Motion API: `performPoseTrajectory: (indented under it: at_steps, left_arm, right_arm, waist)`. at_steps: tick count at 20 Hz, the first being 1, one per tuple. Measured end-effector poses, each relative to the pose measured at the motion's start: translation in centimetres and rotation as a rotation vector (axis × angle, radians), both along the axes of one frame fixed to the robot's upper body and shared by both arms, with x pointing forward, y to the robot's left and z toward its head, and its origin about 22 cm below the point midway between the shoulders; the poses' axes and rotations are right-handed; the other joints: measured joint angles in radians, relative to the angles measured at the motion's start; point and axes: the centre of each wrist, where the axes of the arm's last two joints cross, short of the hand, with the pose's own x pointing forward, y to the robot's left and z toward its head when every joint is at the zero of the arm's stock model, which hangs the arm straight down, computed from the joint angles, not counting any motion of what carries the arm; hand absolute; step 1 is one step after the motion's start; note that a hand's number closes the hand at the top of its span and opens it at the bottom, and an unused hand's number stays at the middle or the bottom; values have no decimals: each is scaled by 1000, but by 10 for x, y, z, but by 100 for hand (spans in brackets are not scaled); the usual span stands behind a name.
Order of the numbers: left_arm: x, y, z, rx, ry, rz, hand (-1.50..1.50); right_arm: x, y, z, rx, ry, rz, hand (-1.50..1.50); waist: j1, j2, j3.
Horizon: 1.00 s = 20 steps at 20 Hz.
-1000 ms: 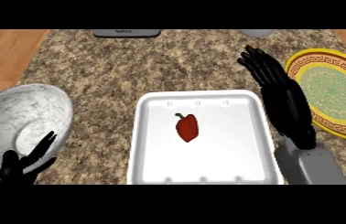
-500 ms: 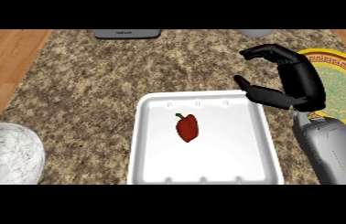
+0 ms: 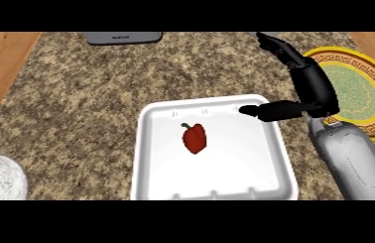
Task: Pick the bell pepper from the tray and place it in the plate
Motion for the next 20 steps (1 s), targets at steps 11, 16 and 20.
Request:
performPoseTrajectory:
  at_steps: [11,16,20]
  left_arm:
    - [-20,-25,4,-70,-13,67,0]
    - [-22,-45,3,-123,-19,80,0]
    - [-20,-66,0,-183,-20,74,0]
  right_arm:
    - [3,22,3,-497,131,177,-150]
    - [1,45,1,-639,168,213,-150]
    - [-2,67,-1,-705,187,218,-150]
  waist:
    - [-34,-3,-14]
    - [-48,-1,-17]
    - [-53,1,-22]
